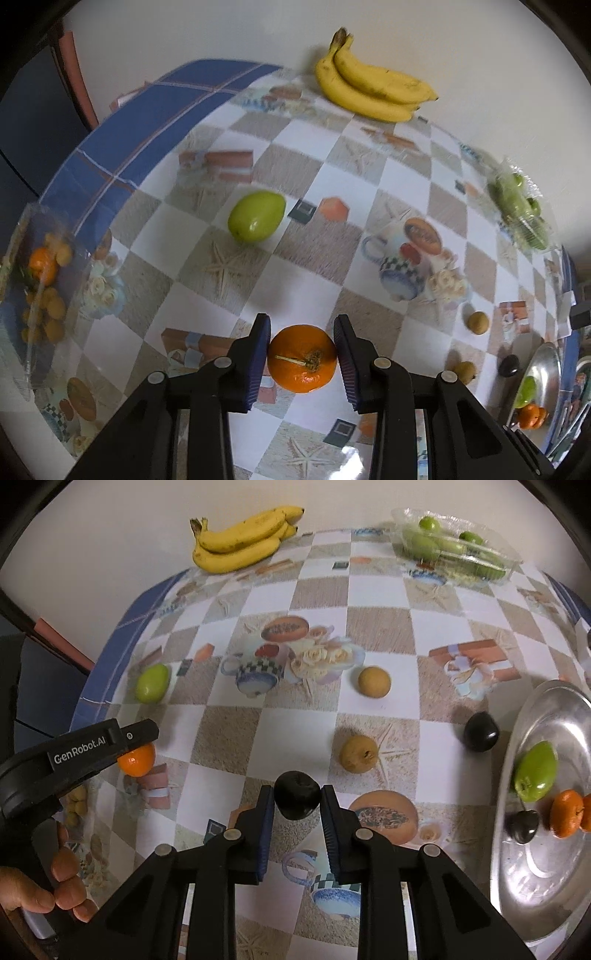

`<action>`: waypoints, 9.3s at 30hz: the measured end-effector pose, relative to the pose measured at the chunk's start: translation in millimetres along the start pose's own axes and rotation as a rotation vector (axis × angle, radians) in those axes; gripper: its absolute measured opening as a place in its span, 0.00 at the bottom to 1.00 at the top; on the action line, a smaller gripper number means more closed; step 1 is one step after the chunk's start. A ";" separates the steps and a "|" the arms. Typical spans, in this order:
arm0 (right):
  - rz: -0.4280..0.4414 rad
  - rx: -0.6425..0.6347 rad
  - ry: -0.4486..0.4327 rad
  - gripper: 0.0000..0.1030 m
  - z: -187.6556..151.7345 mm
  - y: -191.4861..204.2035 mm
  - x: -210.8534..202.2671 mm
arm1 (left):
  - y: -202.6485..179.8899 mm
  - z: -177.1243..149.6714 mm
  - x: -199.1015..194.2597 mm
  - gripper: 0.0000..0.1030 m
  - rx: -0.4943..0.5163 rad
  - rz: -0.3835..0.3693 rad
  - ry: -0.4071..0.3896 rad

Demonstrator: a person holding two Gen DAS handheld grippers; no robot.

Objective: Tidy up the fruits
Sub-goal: 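Lift the plum and orange and carry both over the steel bowl, then lower the plum and orange into the bowl and open both grippers, then move the right gripper to another dark plum while the left gripper approaches an apricot, then close the right gripper on the dark plum while the left gripper closes on the apricot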

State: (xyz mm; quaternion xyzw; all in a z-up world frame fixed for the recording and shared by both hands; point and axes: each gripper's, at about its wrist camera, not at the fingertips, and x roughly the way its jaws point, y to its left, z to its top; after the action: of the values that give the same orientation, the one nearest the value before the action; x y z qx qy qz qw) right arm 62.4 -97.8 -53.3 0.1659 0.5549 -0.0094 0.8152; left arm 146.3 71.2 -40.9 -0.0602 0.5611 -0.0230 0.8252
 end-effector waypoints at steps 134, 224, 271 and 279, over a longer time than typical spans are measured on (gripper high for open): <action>-0.218 0.395 -0.109 0.76 -41.8 -200.0 -92.9 | -137.5 -55.5 10.6 1.00 0.189 -0.020 0.089; -0.294 -0.196 0.048 0.41 50.3 -81.1 13.6 | -111.1 -21.7 34.4 1.00 0.042 -0.086 0.095; -0.131 0.028 -0.063 0.26 63.6 -118.3 -45.9 | -141.4 -42.8 52.9 0.72 0.091 -0.127 0.174; -0.119 0.038 -0.068 0.26 61.6 -120.9 -48.7 | -152.1 -45.9 52.0 0.38 0.119 -0.126 0.164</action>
State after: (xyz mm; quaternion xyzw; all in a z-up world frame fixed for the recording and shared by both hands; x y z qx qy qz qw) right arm 75.1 -237.5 -20.3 0.1474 0.5354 -0.0740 0.8283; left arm 127.3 -88.6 -86.6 -0.0443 0.6195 -0.1129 0.7755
